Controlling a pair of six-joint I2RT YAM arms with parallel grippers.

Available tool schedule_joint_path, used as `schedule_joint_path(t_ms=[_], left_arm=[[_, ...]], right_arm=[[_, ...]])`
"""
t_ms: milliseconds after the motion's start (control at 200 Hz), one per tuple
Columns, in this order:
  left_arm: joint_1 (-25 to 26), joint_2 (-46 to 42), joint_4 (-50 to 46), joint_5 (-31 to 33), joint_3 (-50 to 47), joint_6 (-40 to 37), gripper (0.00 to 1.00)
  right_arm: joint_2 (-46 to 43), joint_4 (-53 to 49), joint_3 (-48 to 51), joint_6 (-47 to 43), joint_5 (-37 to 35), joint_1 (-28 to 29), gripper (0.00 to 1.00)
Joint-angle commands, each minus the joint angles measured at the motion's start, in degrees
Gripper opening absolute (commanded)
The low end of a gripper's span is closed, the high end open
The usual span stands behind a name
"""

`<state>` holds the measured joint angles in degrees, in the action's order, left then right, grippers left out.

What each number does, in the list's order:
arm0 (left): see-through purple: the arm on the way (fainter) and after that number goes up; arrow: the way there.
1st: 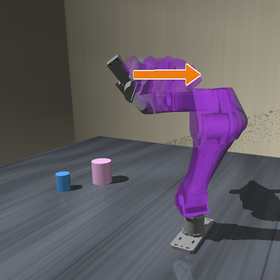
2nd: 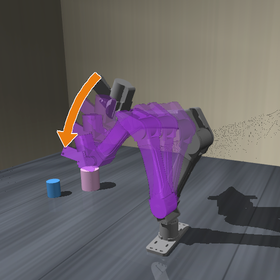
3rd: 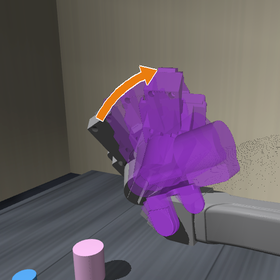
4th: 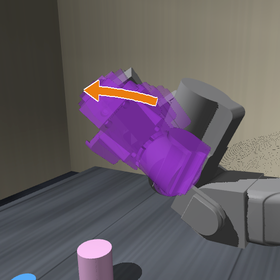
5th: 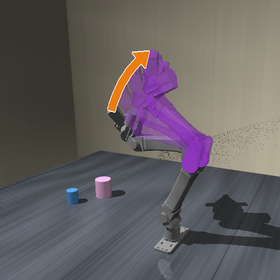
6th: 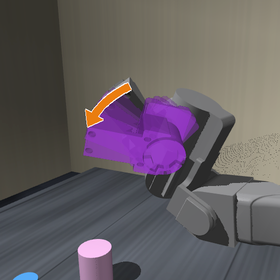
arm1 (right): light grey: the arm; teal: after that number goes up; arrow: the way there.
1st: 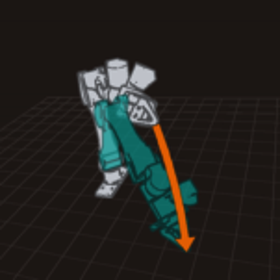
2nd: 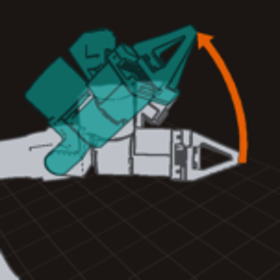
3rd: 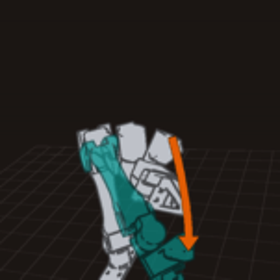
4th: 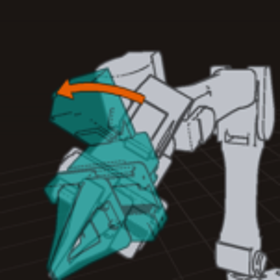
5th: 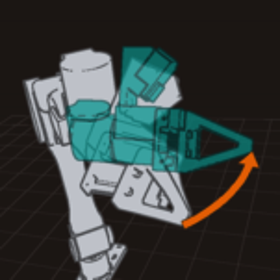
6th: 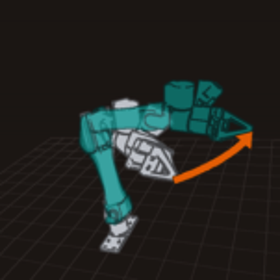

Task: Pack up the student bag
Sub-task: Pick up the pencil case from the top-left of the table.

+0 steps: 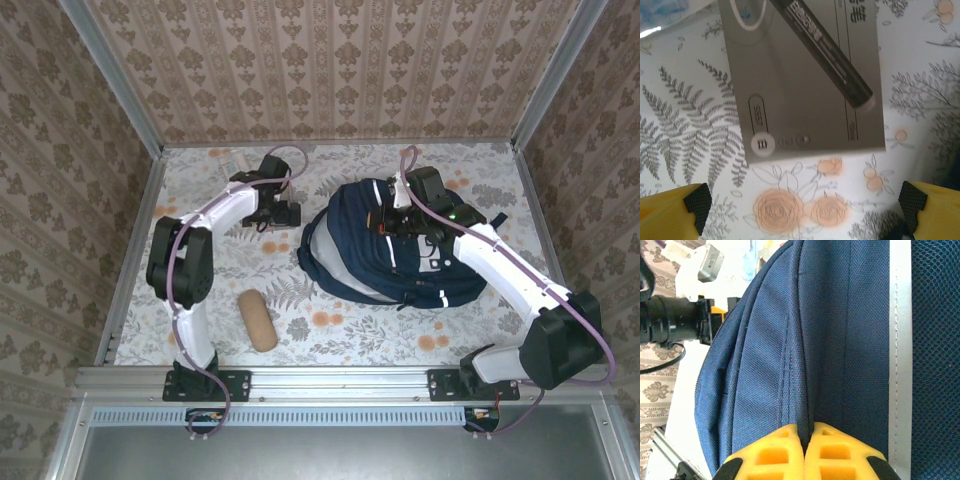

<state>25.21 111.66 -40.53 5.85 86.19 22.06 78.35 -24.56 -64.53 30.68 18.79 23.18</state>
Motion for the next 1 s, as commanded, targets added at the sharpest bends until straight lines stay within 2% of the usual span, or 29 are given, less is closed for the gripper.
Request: schedule_joint_path(t_ms=[0,150,360,495,565,705,985,995], left_arm=[[0.55,3.81,-2.74,3.62,4.6,-1.56,1.0],[0.5,8.54,-3.92,5.36,8.07,-0.76,1.0],[0.54,13.41,-4.62,3.85,11.7,-0.27,1.0],[0.55,14.2,-4.47,3.21,12.16,0.17,0.9],[0.55,13.56,-4.26,2.95,11.83,0.22,0.81],[0.55,10.98,-3.79,2.85,9.94,0.13,0.76],[0.54,0.05,-3.13,0.62,2.93,0.4,0.74],[1.82,-0.5,-3.08,0.47,2.64,0.47,0.74]], right_arm=[[-1.74,0.66,-1.3,0.42,0.47,0.64,0.0],[-1.96,0.21,-1.15,-0.14,0.29,0.68,0.0],[-1.71,-0.03,-1.17,-0.6,0.4,0.65,0.0],[-1.05,-0.14,-1.76,-0.87,0.48,0.71,0.0],[-0.75,-0.17,-1.91,-0.96,0.55,0.64,0.0],[0.03,0.28,-2.1,-0.86,0.74,0.71,0.0],[0.8,0.41,-4.0,-0.64,-0.09,-0.12,0.0],[0.83,0.5,-4.08,-0.58,-0.07,-0.21,0.0]])
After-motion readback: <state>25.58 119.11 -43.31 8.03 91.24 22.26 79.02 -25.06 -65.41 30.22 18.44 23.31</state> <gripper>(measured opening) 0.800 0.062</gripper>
